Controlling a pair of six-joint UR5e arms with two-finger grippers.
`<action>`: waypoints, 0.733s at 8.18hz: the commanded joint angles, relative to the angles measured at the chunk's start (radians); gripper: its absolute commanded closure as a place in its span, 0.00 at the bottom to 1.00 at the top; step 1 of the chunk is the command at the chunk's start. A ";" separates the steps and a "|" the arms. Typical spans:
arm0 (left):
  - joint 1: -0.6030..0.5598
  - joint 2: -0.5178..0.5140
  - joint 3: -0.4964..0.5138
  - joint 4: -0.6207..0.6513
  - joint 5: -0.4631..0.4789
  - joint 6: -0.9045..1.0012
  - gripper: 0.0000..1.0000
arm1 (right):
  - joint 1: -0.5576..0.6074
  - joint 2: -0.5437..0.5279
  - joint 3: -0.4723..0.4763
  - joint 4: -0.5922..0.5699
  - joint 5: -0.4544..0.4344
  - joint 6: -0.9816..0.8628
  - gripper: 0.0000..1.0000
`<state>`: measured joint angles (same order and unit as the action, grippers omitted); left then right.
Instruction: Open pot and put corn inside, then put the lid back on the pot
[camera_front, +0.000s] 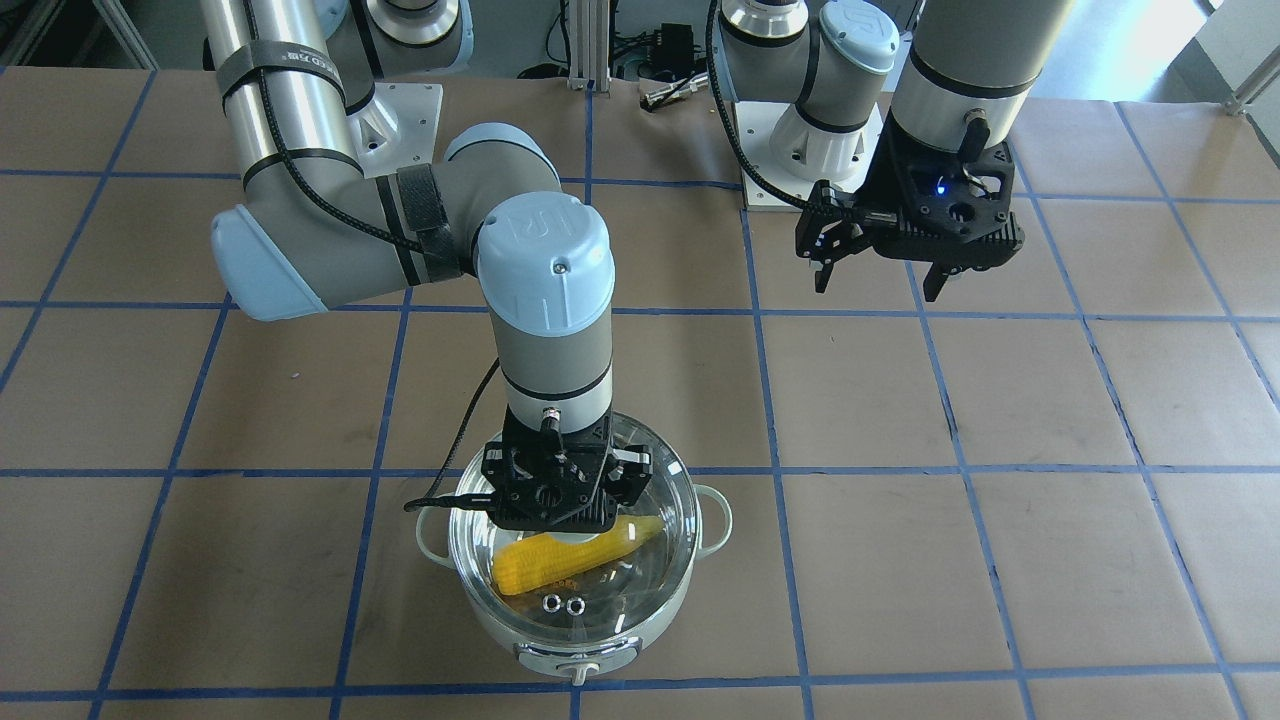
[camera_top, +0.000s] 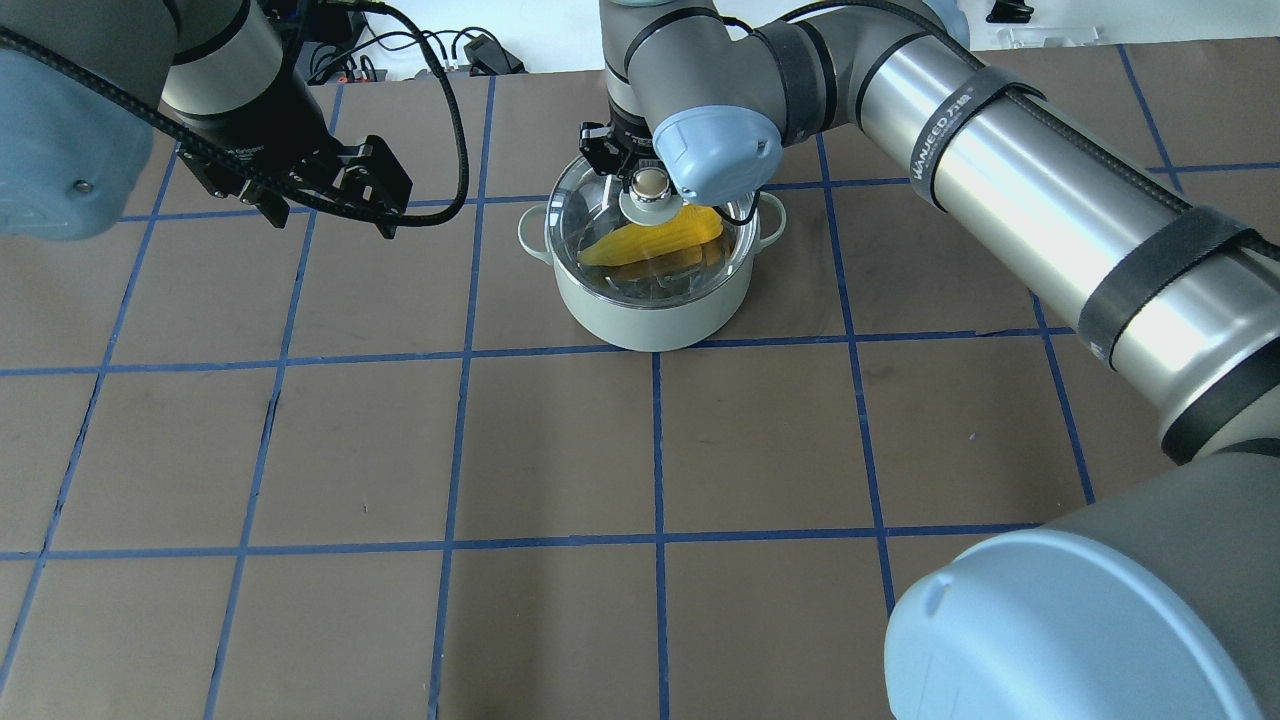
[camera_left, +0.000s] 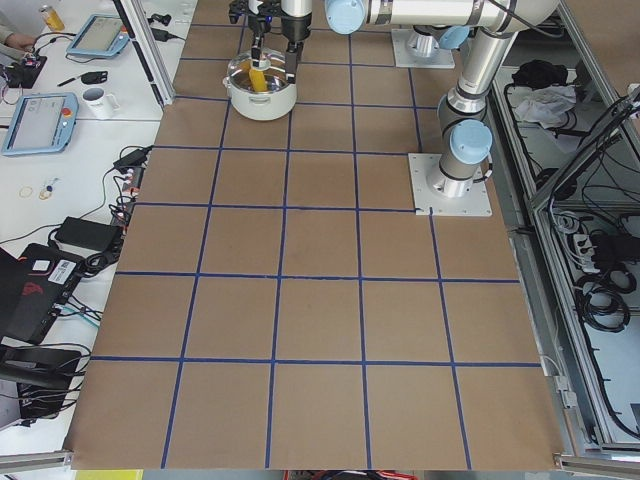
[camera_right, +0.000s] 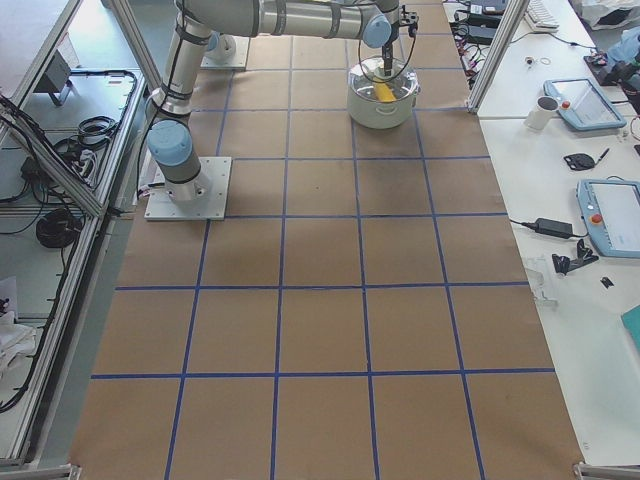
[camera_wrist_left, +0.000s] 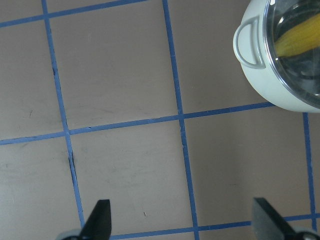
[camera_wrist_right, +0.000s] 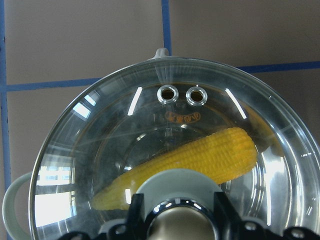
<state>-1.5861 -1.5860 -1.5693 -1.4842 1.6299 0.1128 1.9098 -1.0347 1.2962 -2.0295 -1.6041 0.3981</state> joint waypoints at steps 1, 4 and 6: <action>0.000 0.000 0.000 0.004 -0.001 -0.001 0.00 | -0.002 -0.014 -0.001 0.002 -0.008 -0.010 0.06; 0.000 0.000 0.000 0.004 -0.001 -0.001 0.00 | -0.055 -0.170 0.005 0.162 -0.003 -0.074 0.00; 0.000 -0.002 0.000 0.004 -0.001 -0.001 0.00 | -0.165 -0.330 0.090 0.290 0.009 -0.223 0.00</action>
<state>-1.5862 -1.5868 -1.5693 -1.4804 1.6291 0.1121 1.8340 -1.2251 1.3137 -1.8468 -1.6031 0.2920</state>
